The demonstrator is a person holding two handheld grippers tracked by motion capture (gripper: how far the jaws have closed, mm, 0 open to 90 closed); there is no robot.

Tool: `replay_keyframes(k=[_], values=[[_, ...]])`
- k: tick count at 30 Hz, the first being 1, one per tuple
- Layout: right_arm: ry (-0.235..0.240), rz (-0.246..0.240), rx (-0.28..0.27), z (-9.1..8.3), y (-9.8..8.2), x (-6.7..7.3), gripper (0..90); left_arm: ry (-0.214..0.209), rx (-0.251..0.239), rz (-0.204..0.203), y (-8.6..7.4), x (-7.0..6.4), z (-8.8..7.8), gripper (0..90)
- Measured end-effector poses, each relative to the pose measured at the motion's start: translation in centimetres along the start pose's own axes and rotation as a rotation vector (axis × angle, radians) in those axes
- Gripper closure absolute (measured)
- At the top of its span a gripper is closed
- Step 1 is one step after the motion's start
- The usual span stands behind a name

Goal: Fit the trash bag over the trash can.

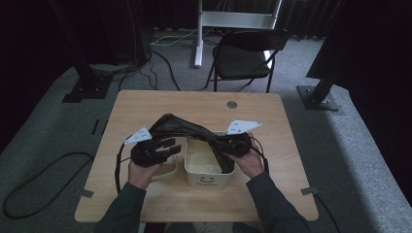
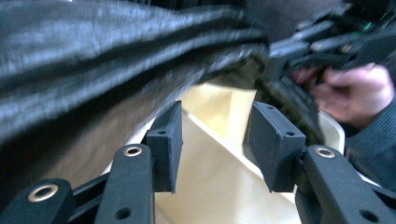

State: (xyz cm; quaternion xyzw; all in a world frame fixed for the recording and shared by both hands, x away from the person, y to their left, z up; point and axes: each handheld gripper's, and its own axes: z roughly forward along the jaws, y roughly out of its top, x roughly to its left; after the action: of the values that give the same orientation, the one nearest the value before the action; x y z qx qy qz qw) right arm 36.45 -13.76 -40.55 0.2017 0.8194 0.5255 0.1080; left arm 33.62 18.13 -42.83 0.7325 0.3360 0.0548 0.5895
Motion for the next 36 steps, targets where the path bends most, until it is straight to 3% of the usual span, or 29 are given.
replay_keyframes(k=[5, 10, 12, 15, 16, 18, 22, 27, 30, 36], values=[[0.002, -0.006, 0.006, 0.2, -0.1, 0.1, 89.6, -0.032, -0.04, -0.045, 0.7, 0.0, 0.1, 54.3], [0.001, -0.015, 0.011, 0.4, 0.0, 0.3, 89.6, -0.023, -0.04, -0.066, 1.2, -0.2, 0.4, 54.3], [0.002, -0.018, 0.011, 0.4, 0.0, 0.3, 89.6, -0.003, -0.027, -0.075, 1.3, -0.2, 0.7, 56.2], [0.004, -0.02, 0.011, 0.4, 0.0, 0.3, 89.6, 0.008, -0.023, -0.075, 1.3, -0.2, 1.0, 66.5], [0.003, -0.022, 0.012, 0.4, 0.0, 0.4, 89.6, 0.017, -0.017, -0.073, 1.4, -0.3, 1.1, 66.5], [0.002, -0.026, 0.014, 0.4, 0.0, 0.4, 89.7, 0.032, -0.003, -0.059, 1.4, -0.4, 1.3, 79.2], [0.003, -0.03, 0.015, 0.4, -0.1, 0.4, 89.6, 0.048, 0.005, -0.043, 1.4, -0.7, 1.5, 90.0], [0.005, -0.026, 0.013, 0.2, -0.1, 0.2, 88.4, 0.076, 0.037, -0.002, 1.3, -0.9, 1.7, 90.0], [0.012, -0.022, 0.003, -0.1, 0.0, 0.1, 79.1, 0.098, 0.054, 0.02, 1.2, -1.1, 1.8, 90.0], [0.029, -0.032, -0.001, -0.5, 1.0, 0.0, 71.0, 0.106, 0.066, 0.035, 1.1, -1.2, 2.0, 90.0]])
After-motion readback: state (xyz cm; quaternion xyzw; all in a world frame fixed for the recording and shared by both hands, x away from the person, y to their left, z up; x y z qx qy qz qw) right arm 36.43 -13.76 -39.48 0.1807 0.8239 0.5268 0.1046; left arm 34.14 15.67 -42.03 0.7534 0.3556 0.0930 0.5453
